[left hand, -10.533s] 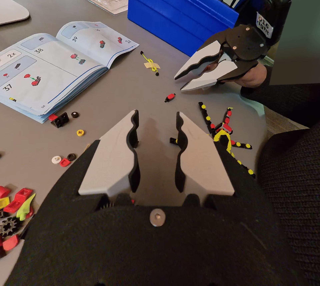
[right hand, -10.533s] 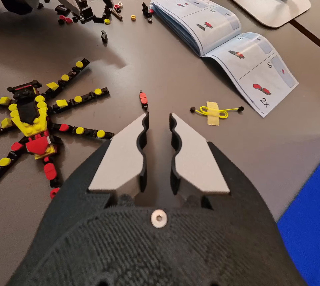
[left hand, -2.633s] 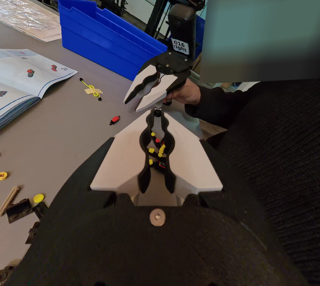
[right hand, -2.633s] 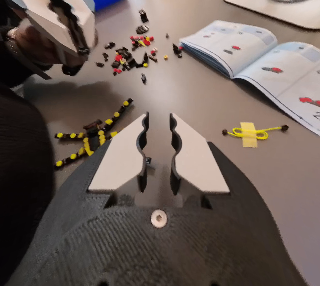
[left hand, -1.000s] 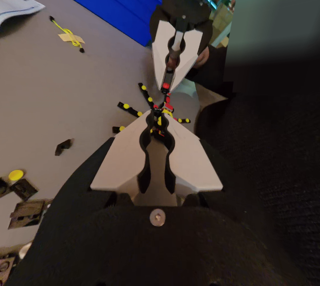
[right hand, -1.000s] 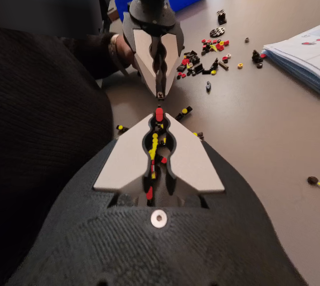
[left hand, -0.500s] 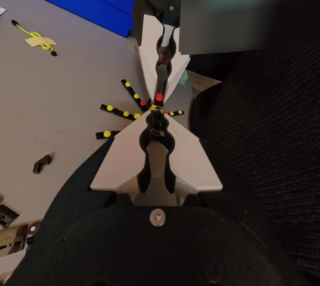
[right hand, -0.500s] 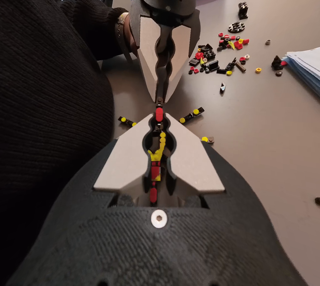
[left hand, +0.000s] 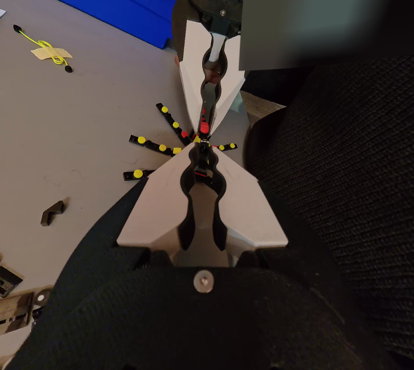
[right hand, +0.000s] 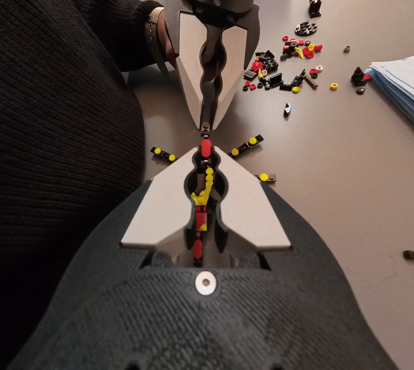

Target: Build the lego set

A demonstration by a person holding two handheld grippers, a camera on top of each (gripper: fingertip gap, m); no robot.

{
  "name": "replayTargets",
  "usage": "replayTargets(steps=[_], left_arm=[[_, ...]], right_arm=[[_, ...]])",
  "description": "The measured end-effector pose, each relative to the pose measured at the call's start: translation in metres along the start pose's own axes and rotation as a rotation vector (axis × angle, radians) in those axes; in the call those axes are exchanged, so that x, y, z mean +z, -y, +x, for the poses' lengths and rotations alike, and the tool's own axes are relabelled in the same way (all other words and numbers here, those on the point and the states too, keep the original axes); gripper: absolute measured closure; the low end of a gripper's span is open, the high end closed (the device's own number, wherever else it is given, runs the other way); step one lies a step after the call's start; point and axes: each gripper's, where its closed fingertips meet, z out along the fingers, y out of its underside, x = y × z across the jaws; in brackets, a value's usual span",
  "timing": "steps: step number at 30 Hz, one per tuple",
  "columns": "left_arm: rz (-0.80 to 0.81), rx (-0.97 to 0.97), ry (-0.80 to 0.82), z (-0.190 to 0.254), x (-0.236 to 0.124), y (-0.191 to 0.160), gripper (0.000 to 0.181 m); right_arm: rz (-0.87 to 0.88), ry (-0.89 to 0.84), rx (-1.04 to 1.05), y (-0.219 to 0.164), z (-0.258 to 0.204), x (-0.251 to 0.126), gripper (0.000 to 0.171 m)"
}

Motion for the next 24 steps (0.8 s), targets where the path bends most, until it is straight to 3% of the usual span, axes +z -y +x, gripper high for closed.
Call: replayTargets(steps=[1,11,24], left_arm=[[0.004,-0.002,0.002,0.0,0.0,0.001,0.177],[-0.006,-0.004,-0.001,0.001,-0.001,0.001,0.177],[-0.212,0.005,0.085,-0.006,0.017,-0.028,0.177]], right_arm=[[0.007,0.003,0.002,0.001,-0.001,0.0,0.166],[0.012,-0.009,-0.016,0.004,-0.002,0.0,0.166],[-0.182,-0.072,-0.1,-0.017,-0.003,0.012,0.165]])
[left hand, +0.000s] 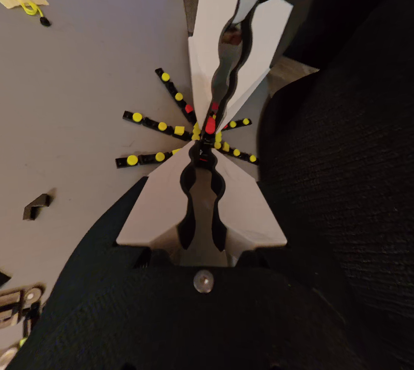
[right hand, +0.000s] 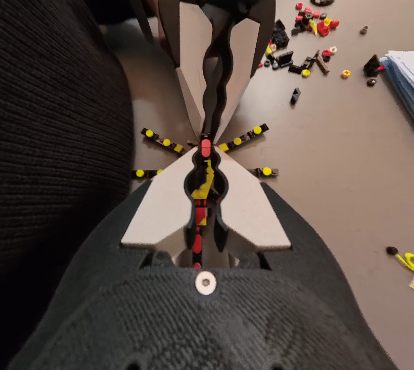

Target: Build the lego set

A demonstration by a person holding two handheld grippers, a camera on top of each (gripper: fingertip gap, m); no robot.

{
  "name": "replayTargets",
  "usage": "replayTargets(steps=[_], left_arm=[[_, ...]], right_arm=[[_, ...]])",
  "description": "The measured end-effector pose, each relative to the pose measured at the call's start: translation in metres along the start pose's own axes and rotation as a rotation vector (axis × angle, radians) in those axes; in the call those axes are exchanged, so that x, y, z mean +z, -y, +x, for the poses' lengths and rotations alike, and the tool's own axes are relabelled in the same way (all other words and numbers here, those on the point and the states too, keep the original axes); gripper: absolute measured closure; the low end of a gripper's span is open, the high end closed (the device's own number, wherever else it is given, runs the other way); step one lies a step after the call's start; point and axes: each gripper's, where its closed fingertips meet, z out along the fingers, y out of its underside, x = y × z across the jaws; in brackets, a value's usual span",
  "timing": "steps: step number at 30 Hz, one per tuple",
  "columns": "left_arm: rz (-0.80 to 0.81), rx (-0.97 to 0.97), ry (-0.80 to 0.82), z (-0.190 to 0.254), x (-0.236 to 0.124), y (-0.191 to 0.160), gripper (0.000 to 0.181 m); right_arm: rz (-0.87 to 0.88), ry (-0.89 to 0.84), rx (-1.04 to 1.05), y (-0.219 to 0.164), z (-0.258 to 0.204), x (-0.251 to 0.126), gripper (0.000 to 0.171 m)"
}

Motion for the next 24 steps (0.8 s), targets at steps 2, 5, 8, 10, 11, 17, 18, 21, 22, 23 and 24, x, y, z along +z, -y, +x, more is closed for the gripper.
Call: replayTargets(steps=[2,5,8,10,11,17,18,21,22,23,24], left_arm=[[-0.003,-0.011,-0.002,-0.001,-0.001,-0.001,0.177],[0.005,-0.018,-0.007,0.0,-0.004,0.0,0.177],[0.009,-0.016,-0.005,0.0,-0.004,0.0,0.177],[0.026,-0.021,-0.003,-0.002,-0.005,0.002,0.177],[0.033,-0.027,0.009,-0.005,-0.007,0.003,0.177],[0.109,-0.067,0.055,-0.018,-0.02,0.011,0.177],[0.117,-0.071,0.06,-0.019,-0.021,0.012,0.177],[0.124,-0.078,0.074,-0.021,-0.021,0.012,0.176],[0.126,-0.082,0.075,-0.022,-0.021,0.013,0.176],[0.13,-0.087,0.075,-0.022,-0.021,0.013,0.176],[0.135,-0.09,0.074,-0.022,-0.021,0.014,0.176]], right_arm=[[-0.02,-0.022,-0.015,-0.001,0.001,0.0,0.166],[-0.012,-0.026,-0.003,-0.003,0.003,-0.001,0.165],[0.003,-0.029,0.013,-0.003,0.007,-0.002,0.165],[-0.014,-0.092,0.021,-0.009,0.019,-0.006,0.165],[-0.035,-0.135,0.039,-0.015,0.029,-0.009,0.165],[-0.091,-0.31,0.184,-0.055,0.078,-0.029,0.165],[-0.084,-0.315,0.195,-0.057,0.081,-0.029,0.165],[-0.075,-0.346,0.188,-0.056,0.086,-0.029,0.165],[-0.072,-0.364,0.174,-0.054,0.087,-0.03,0.157],[-0.065,-0.379,0.16,-0.05,0.088,-0.031,0.151],[-0.047,-0.386,0.146,-0.045,0.087,-0.033,0.148]])
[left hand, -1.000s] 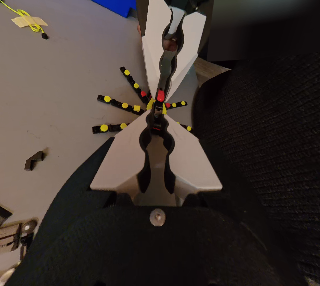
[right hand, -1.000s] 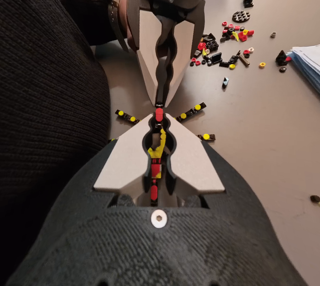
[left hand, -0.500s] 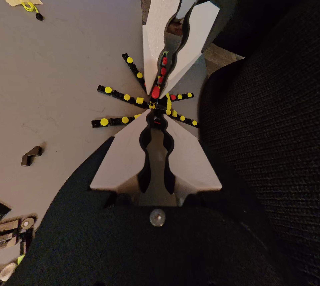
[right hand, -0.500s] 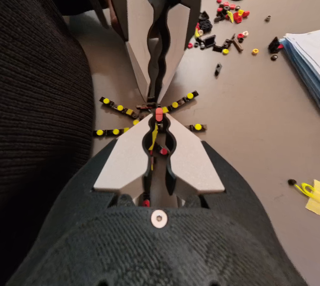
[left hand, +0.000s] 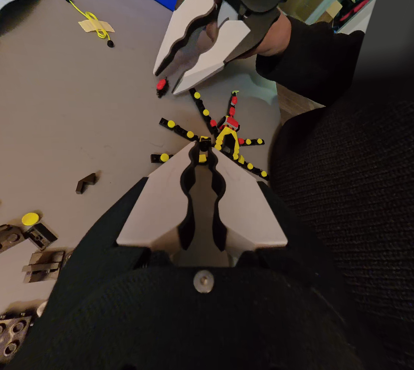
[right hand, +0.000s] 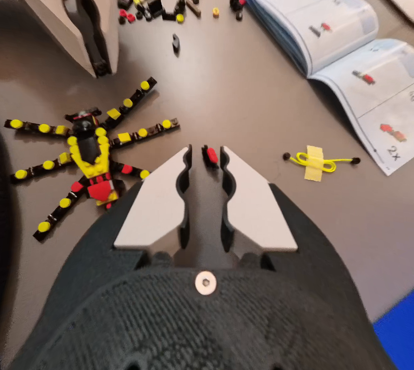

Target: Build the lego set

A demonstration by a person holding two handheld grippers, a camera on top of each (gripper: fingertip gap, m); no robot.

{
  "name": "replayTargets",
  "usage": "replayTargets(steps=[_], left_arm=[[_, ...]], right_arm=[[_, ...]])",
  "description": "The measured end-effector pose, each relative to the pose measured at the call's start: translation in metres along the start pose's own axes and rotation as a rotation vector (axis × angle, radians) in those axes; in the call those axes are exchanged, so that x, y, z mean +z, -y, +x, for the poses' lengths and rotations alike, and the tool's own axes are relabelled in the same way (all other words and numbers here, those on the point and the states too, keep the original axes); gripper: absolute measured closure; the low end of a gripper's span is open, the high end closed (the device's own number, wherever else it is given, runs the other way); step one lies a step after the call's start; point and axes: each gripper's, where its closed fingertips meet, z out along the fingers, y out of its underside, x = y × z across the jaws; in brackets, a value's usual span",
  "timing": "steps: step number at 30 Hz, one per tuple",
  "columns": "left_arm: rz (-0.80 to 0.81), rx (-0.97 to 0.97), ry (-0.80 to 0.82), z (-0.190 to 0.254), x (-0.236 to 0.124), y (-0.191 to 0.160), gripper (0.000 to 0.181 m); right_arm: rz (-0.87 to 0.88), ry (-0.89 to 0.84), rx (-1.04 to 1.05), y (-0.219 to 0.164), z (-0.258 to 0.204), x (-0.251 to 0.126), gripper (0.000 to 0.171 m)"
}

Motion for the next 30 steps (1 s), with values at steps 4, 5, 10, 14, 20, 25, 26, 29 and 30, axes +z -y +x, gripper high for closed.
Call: replayTargets(steps=[4,5,10,14,20,25,26,29,30], left_arm=[[-0.002,0.01,0.003,0.002,0.002,0.001,0.177],[0.001,0.017,0.006,0.003,0.002,0.002,0.177],[-0.011,0.083,0.089,-0.003,0.006,0.003,0.177],[-0.007,0.168,0.168,-0.007,0.008,0.007,0.177],[0.014,0.221,0.214,-0.005,0.008,0.014,0.177],[0.028,0.219,0.22,-0.006,0.006,0.016,0.177],[0.034,0.222,0.221,-0.006,0.006,0.017,0.177],[0.072,0.224,0.21,-0.003,0.004,0.022,0.176],[0.095,0.225,0.2,-0.001,0.004,0.025,0.177]], right_arm=[[0.183,0.08,0.023,0.04,-0.023,-0.011,0.152],[0.227,0.142,0.062,0.049,-0.034,-0.012,0.153],[0.272,0.335,0.237,0.064,-0.063,-0.005,0.141],[0.292,0.391,0.374,0.068,-0.066,-0.002,0.147],[0.238,0.366,0.397,0.059,-0.063,0.003,0.161],[0.239,0.412,0.471,0.057,-0.063,0.003,0.166],[0.245,0.425,0.491,0.058,-0.063,0.002,0.166],[0.285,0.487,0.565,0.061,-0.061,-0.003,0.167],[0.305,0.511,0.592,0.063,-0.06,-0.005,0.169]])
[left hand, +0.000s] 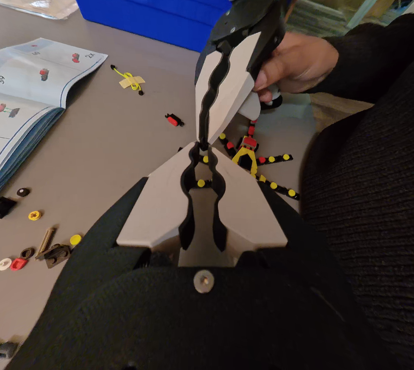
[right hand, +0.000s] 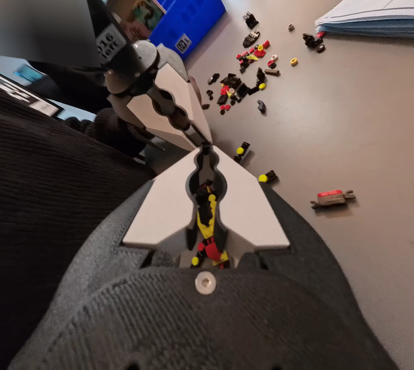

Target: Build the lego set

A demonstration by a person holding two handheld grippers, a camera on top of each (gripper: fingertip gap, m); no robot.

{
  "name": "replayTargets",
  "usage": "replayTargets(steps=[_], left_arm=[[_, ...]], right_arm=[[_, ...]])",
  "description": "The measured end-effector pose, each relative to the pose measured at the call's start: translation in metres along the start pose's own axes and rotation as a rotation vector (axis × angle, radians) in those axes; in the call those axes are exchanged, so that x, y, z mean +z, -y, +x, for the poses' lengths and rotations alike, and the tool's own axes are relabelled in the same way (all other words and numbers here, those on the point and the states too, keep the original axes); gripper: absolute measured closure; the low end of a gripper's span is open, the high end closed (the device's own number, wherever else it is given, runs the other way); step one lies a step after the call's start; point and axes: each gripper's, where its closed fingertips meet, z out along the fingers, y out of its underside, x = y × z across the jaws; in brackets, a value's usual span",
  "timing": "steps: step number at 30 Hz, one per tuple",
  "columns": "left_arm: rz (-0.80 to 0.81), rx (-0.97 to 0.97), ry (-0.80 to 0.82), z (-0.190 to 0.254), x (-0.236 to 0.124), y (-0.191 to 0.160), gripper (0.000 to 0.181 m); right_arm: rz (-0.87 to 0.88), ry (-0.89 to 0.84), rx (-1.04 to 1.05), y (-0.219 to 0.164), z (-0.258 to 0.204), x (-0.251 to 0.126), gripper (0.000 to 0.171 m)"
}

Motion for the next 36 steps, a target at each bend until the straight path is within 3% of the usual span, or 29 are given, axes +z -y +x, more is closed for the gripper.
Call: replayTargets(steps=[11,28,36], left_arm=[[0.16,0.031,-0.027,0.005,-0.012,0.022,0.169],[0.142,0.108,-0.04,0.014,-0.01,0.02,0.176],[0.151,-0.012,-0.068,0.008,-0.011,0.022,0.177]], right_arm=[[0.115,0.23,0.26,0.012,-0.014,-0.008,0.169],[0.086,0.359,0.489,0.006,-0.019,-0.008,0.169],[0.105,0.316,0.347,0.012,-0.016,-0.012,0.168]])
